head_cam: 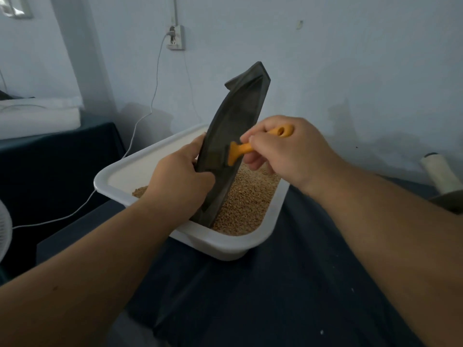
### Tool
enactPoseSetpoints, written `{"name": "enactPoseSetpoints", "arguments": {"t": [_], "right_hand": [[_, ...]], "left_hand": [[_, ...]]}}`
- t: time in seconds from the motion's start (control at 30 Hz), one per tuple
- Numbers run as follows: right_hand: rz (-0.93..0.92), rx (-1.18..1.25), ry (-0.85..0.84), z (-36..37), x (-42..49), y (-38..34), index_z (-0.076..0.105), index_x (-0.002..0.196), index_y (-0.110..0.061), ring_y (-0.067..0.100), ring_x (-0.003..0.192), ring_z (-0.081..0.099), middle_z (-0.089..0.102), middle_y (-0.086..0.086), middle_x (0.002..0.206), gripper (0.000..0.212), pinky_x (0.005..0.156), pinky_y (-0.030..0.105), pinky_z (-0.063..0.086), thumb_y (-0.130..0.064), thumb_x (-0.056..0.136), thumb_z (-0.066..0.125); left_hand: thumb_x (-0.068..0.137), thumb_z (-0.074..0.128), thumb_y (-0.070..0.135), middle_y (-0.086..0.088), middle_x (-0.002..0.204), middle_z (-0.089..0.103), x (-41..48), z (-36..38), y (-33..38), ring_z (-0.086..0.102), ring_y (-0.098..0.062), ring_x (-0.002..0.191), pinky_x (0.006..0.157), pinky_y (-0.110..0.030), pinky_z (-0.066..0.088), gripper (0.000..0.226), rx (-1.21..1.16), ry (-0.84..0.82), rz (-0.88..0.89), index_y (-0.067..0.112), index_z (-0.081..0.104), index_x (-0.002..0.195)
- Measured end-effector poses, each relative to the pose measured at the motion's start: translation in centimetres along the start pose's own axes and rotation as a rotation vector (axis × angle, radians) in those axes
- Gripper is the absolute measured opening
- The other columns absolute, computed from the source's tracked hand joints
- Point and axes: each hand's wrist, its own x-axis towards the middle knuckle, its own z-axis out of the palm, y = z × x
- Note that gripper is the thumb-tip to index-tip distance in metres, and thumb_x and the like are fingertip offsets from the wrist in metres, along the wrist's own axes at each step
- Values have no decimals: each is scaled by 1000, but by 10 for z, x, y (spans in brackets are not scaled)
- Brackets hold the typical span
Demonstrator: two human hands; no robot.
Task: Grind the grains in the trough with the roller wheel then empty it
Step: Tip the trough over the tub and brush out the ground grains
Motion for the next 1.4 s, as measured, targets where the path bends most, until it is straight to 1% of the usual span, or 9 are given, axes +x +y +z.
{"name": "enactPoseSetpoints", "arguments": {"t": [0.13, 0.27, 0.4, 0.57, 0.7, 0.83, 0.97, 1.13, 1.4], "right_hand": [[-85, -70, 262, -11, -8, 1, 68, 86, -21, 14, 69, 66, 68, 0, 72, 16, 64, 40, 59, -26, 86, 53], [-75, 60, -34, -2, -18, 0, 72, 91, -23, 12, 69, 69, 72, -1, 74, 17, 61, 26, 58, -21, 88, 55], [-175, -94, 258, -11, -21, 5, 69, 84, -15, 20, 66, 64, 66, 6, 68, 18, 59, 43, 54, -21, 82, 52], [-157, -19, -71, -7, -31, 5, 72, 90, -25, 18, 72, 67, 69, 1, 77, 15, 64, 42, 58, -21, 87, 58], [-195, -75, 223, -19, -30, 10, 69, 86, -19, 14, 63, 63, 65, 2, 67, 17, 55, 37, 53, -21, 83, 53], [-188, 4, -121, -9, -37, 10, 71, 95, -28, 13, 76, 69, 70, -3, 80, 15, 65, 32, 59, -25, 88, 57], [-230, -217, 242, -15, -23, 14, 68, 91, -20, 7, 61, 58, 62, -3, 67, 14, 53, 22, 45, -23, 88, 55], [-178, -13, -14, -8, -22, 9, 71, 94, -25, 14, 77, 69, 70, -2, 78, 15, 69, 36, 60, -21, 88, 57], [-127, 22, 361, -22, 5, 8, 67, 98, -26, 12, 72, 68, 70, -2, 80, 16, 65, 36, 59, -31, 89, 55]], "left_hand": [[80, 55, 18, 24, 77, 64, -1, 0, 1, 60, 11, 67, 40, -7, 42, 74, 25, 9, -1, 56, 34, 140], [80, 56, 16, 17, 77, 65, -1, 0, 0, 60, 11, 66, 39, -7, 41, 74, 23, 27, 3, 53, 35, 140], [80, 55, 17, 22, 76, 64, -1, -1, 1, 59, 11, 67, 40, -6, 40, 75, 43, 19, 6, 55, 33, 141], [83, 59, 22, 18, 80, 64, -1, 0, 2, 62, -2, 62, 39, -7, 40, 72, 69, 24, 0, 52, 31, 143], [80, 56, 18, 23, 78, 62, 0, 0, 2, 62, 3, 64, 40, -6, 39, 76, 69, 21, 5, 53, 31, 142], [83, 62, 25, 22, 82, 62, 0, 1, 1, 62, -1, 66, 45, -8, 41, 73, 64, 23, -4, 52, 30, 143], [82, 57, 21, 23, 77, 62, 0, 0, 2, 60, 1, 63, 44, -6, 38, 75, 88, 26, -5, 56, 29, 141], [82, 58, 20, 17, 76, 63, 0, 0, 1, 62, -1, 62, 45, -10, 42, 73, 76, 34, -1, 56, 32, 140], [82, 56, 20, 25, 80, 61, 1, 1, 1, 60, 4, 63, 39, -4, 38, 76, 56, 23, -8, 57, 28, 141]]}}
